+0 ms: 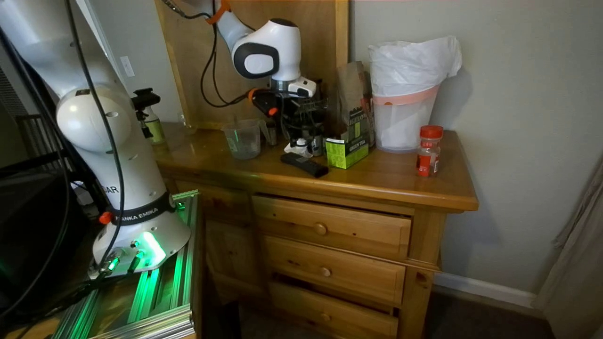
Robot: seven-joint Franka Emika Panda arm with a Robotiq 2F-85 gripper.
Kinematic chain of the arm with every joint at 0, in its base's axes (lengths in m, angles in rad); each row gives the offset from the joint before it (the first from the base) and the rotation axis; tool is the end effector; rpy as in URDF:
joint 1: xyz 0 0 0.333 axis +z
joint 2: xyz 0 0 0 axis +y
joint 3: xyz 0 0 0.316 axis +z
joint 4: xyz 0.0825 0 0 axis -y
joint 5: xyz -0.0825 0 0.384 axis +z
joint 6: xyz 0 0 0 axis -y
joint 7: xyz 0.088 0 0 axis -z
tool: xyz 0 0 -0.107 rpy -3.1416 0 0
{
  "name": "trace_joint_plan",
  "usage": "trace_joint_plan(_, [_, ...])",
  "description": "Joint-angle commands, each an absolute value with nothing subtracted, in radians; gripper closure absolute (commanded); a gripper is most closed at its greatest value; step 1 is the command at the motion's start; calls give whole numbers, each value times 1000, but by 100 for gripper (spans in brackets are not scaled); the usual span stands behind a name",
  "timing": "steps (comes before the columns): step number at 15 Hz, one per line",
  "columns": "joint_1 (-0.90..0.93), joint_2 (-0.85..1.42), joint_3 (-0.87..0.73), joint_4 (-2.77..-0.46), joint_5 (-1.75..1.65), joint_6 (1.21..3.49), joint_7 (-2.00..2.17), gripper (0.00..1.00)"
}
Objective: Pick up the napkin and put it inside the bin
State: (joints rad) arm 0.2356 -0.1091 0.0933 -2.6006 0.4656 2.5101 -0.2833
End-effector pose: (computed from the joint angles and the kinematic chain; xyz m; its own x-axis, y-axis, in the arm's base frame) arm 0.4130 0.1366 0.2943 0.9726 0.2281 0.0444 0.2317 -0.9373 -0.2605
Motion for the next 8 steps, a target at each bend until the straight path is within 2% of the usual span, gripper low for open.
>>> trace_joint_plan(1, [232,-25,107,-2557,551,2580,-337,0])
trace_joint_plan(8, [211,79,148,-2508,510,2671,-328,0])
